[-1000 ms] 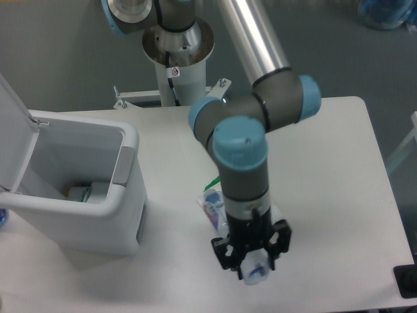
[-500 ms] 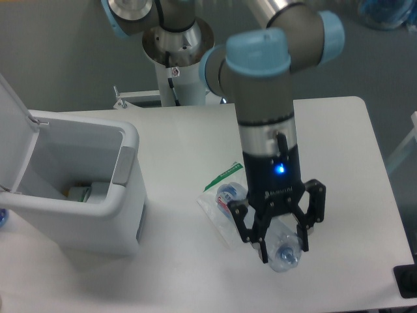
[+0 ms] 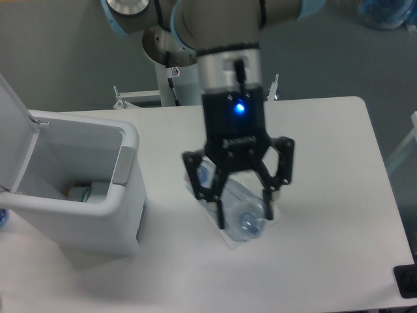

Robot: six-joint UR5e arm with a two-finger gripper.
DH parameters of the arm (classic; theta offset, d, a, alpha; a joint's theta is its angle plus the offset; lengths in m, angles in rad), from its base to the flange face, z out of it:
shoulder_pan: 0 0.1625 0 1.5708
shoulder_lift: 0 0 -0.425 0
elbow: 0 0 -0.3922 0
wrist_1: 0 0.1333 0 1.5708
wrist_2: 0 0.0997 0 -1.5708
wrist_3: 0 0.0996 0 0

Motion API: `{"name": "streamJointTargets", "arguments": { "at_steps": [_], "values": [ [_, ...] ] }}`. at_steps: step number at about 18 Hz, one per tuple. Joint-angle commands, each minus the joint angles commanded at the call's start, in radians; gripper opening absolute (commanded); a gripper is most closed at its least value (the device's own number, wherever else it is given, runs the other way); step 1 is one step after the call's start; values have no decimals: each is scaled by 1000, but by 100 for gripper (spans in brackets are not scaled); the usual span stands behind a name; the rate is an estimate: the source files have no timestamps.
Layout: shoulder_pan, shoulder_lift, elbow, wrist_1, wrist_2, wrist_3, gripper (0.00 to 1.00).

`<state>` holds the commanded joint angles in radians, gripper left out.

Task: Place the trash in the trash can
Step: 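Lift the bottle and carry it over the white trash bin, then lower the bottle into the bin and open the gripper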

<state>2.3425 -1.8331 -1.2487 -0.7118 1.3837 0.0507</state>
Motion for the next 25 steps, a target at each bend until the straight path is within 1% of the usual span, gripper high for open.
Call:
{"name": "streamJointTargets", "arguments": {
  "at_steps": [5, 10, 14, 16, 19, 21, 23, 25],
  "values": [
    [-57, 38, 0, 0, 0, -9, 67],
    [-129, 38, -5, 0, 5, -43, 66],
    [-186, 38, -37, 0, 5, -48, 67],
    [-207, 43, -75, 0, 5, -45, 67],
    [-238, 64, -118, 0, 5, -49, 67],
    [-244, 77, -135, 0, 3, -51, 67],
    [-247, 74, -150, 0, 3, -49, 67],
    [-250, 63, -152, 0, 3, -43, 67]
  ]
}}
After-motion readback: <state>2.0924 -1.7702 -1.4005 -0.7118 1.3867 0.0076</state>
